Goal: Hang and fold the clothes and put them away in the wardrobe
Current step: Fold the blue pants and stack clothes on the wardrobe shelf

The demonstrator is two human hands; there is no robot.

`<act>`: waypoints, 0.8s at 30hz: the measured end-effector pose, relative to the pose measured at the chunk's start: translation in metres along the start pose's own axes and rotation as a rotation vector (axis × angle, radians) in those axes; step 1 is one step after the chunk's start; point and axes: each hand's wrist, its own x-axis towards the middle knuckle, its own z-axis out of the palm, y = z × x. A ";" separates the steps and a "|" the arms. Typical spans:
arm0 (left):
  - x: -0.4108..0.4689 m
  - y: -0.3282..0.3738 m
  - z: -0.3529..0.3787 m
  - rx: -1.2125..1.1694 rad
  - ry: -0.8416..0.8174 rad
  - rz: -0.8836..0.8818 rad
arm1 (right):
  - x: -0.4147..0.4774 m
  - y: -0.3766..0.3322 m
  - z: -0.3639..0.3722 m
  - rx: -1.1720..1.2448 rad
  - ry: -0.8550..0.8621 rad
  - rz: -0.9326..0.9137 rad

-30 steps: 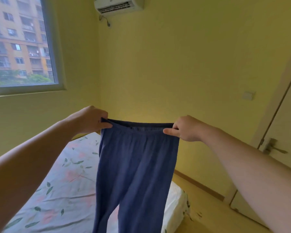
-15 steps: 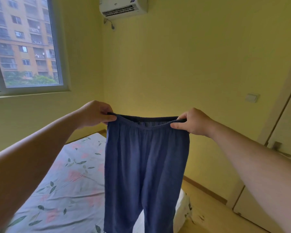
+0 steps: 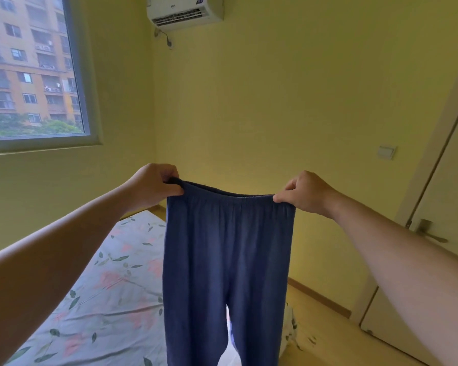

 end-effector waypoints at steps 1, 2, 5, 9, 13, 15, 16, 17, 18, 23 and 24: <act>0.001 -0.001 0.001 -0.090 0.009 -0.024 | -0.002 0.000 0.000 0.024 -0.009 -0.008; 0.002 -0.002 0.001 -0.180 0.008 -0.049 | -0.004 0.001 0.000 0.045 -0.020 -0.015; 0.005 -0.003 0.002 -0.323 -0.019 -0.091 | -0.004 0.005 0.000 0.062 -0.014 -0.019; 0.008 0.001 0.006 -0.410 -0.064 -0.112 | 0.001 0.009 0.001 0.058 0.049 -0.040; 0.011 0.005 0.008 -0.519 -0.109 -0.151 | 0.004 0.015 0.001 0.056 0.073 -0.035; 0.011 0.005 0.008 -0.521 -0.136 -0.145 | 0.005 0.017 0.002 0.042 0.082 -0.039; 0.012 0.005 0.008 -0.528 -0.141 -0.145 | 0.006 0.018 0.002 0.033 0.089 -0.041; 0.012 0.004 0.008 -0.541 -0.146 -0.153 | 0.007 0.018 0.003 0.024 0.101 -0.043; 0.013 0.003 0.008 -0.552 -0.157 -0.164 | 0.007 0.018 0.003 0.014 0.113 -0.046; 0.014 -0.006 0.004 -0.517 -0.253 -0.158 | 0.011 0.018 0.007 -0.027 0.146 -0.058; 0.015 -0.007 0.006 -0.435 -0.199 -0.126 | 0.012 0.017 0.007 -0.022 0.147 -0.056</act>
